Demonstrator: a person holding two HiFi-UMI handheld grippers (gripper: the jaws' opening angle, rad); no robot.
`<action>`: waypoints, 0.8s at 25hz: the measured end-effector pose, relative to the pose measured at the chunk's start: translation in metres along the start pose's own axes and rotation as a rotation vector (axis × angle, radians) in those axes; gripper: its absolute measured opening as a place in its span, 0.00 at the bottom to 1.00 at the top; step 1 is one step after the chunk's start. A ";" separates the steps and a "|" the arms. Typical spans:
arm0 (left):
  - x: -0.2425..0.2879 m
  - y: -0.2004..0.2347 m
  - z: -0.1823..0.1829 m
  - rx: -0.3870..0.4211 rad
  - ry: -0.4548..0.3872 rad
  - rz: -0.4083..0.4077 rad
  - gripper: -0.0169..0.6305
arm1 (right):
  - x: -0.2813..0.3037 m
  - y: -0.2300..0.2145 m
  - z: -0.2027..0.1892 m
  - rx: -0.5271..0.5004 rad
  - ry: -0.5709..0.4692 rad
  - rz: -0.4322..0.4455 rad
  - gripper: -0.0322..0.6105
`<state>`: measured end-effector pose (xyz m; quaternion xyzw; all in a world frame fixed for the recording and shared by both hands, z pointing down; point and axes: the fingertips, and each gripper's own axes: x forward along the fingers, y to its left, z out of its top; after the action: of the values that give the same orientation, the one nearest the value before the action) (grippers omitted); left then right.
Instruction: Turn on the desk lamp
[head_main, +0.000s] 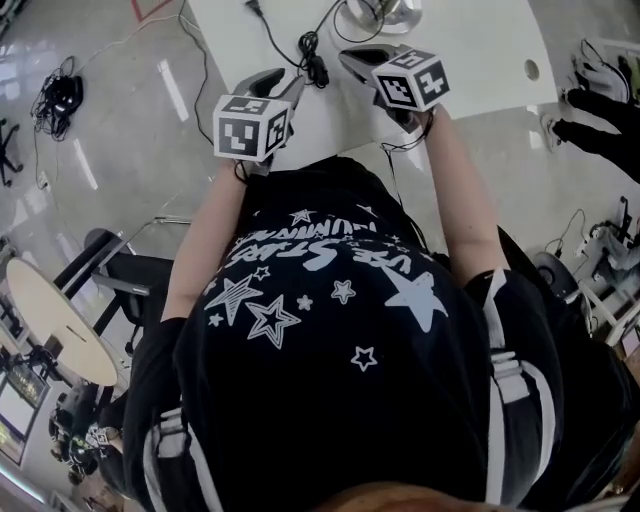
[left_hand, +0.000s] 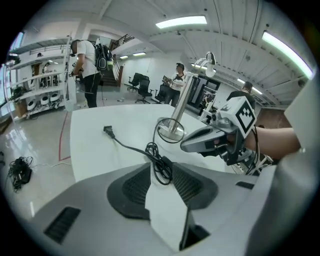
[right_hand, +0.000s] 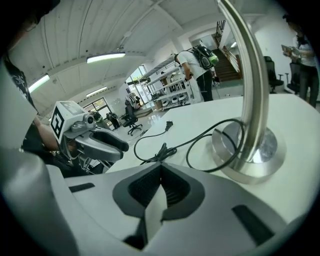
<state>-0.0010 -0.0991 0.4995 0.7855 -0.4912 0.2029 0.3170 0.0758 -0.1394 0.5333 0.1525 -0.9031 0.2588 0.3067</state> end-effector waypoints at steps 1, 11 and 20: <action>-0.006 0.005 0.005 -0.009 -0.023 0.016 0.26 | -0.004 0.001 0.002 0.003 -0.017 -0.008 0.06; -0.045 0.037 0.067 0.020 -0.205 0.042 0.21 | -0.037 0.014 0.035 0.078 -0.257 -0.110 0.06; -0.020 0.052 0.102 0.124 -0.179 -0.100 0.05 | -0.060 0.004 0.037 0.225 -0.391 -0.304 0.06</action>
<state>-0.0562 -0.1739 0.4290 0.8422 -0.4642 0.1456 0.2326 0.1027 -0.1498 0.4687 0.3666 -0.8776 0.2740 0.1429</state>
